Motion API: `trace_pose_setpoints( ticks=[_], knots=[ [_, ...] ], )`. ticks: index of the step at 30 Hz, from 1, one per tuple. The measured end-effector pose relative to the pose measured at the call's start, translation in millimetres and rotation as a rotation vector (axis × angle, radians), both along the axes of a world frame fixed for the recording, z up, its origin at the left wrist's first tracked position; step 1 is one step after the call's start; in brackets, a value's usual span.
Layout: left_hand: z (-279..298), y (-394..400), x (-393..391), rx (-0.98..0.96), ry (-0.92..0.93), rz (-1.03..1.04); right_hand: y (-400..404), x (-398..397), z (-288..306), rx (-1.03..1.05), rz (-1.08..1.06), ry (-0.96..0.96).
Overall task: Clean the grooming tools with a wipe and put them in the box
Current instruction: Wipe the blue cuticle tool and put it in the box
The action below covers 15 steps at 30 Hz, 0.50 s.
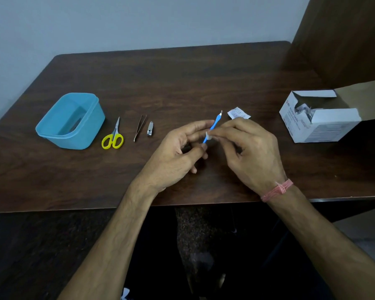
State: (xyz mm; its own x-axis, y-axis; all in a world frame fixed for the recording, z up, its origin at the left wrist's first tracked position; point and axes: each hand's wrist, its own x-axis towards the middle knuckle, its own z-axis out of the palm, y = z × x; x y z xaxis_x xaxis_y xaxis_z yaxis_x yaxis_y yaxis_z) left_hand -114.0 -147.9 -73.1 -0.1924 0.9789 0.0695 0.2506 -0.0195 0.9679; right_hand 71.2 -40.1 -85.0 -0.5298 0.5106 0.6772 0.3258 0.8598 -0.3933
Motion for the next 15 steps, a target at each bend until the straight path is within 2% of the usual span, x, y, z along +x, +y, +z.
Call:
trace_pose_setpoints(
  ticks=[2,6,10,15],
  knots=[
    [-0.2,0.1,-0.1,0.006,0.021,-0.004,1.7,-0.4,1.7,-0.033,-0.042,0.020],
    [-0.7,0.6,-0.7,0.024,0.020,-0.011,-3.1,1.2,3.6,0.014,0.080,-0.039],
    [-0.5,0.9,-0.1,0.024,0.013,-0.009,-1.9,0.2,5.1,-0.024,0.016,-0.006],
    [1.4,-0.5,1.5,0.019,0.023,-0.004,-5.6,0.9,7.2,-0.009,0.048,-0.037]
  ],
)
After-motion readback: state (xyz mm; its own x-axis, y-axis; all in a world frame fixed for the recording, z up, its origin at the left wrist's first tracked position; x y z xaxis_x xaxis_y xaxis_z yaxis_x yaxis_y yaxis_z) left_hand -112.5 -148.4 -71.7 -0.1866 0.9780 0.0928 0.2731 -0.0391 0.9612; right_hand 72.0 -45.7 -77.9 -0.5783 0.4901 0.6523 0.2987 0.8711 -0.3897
